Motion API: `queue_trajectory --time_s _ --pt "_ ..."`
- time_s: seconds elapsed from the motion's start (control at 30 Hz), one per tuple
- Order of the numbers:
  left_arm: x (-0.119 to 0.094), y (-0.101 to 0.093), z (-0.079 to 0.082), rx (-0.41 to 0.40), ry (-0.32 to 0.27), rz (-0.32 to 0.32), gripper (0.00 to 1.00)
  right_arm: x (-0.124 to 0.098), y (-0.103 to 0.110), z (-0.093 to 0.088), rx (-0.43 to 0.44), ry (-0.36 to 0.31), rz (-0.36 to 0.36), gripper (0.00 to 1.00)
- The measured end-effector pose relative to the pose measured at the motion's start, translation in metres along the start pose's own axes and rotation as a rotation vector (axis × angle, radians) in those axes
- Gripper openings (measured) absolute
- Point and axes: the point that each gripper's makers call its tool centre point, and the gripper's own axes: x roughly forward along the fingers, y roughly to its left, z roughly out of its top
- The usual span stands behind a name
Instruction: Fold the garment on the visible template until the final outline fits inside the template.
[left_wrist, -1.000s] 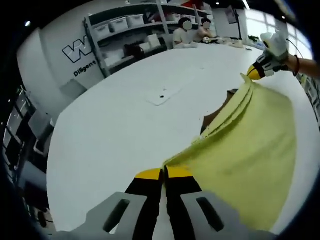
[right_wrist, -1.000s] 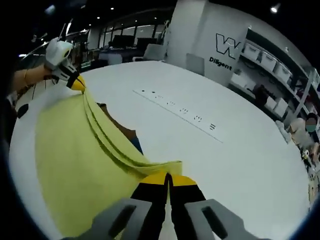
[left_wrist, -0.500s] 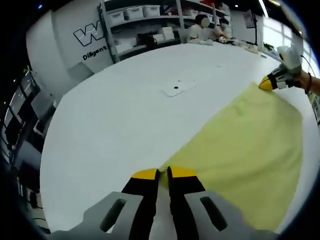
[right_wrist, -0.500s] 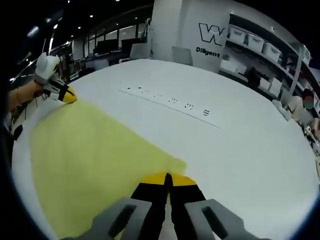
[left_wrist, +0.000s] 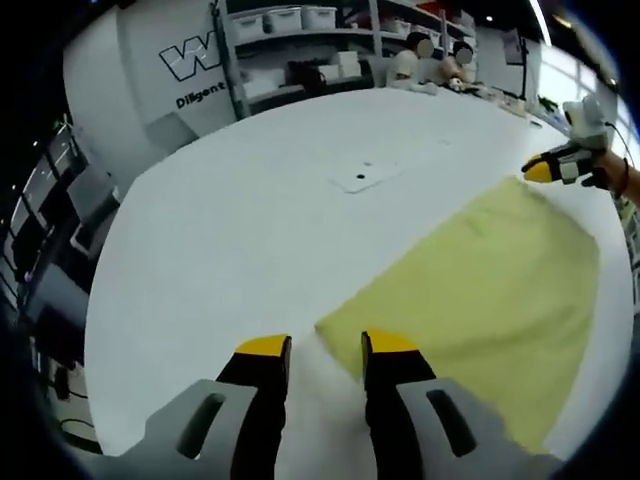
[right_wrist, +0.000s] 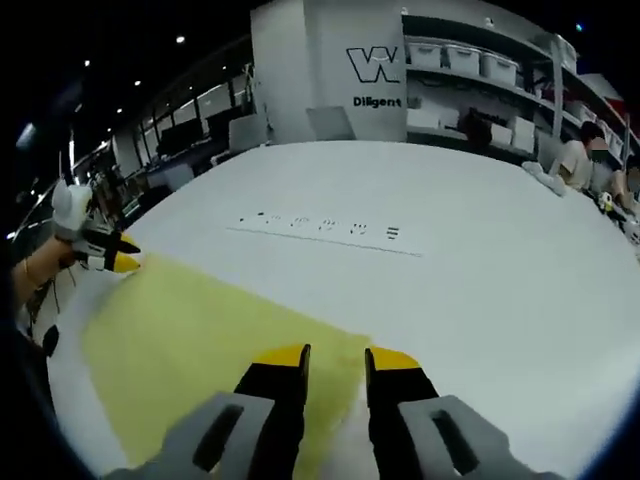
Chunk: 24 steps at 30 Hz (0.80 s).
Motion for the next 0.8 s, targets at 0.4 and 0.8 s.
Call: queue_trajectory --time_s 0.4,0.8 --pt "-0.021 -0.037 0.006 -0.125 -0.080 -0.106 0.68 -0.033 0.028 -0.009 0.113 0.008 0.053 0.55" --pt "-0.042 -0.058 -0.009 -0.147 -0.094 -0.137 0.85 -0.057 0.043 -0.025 0.106 0.039 0.093 0.70"
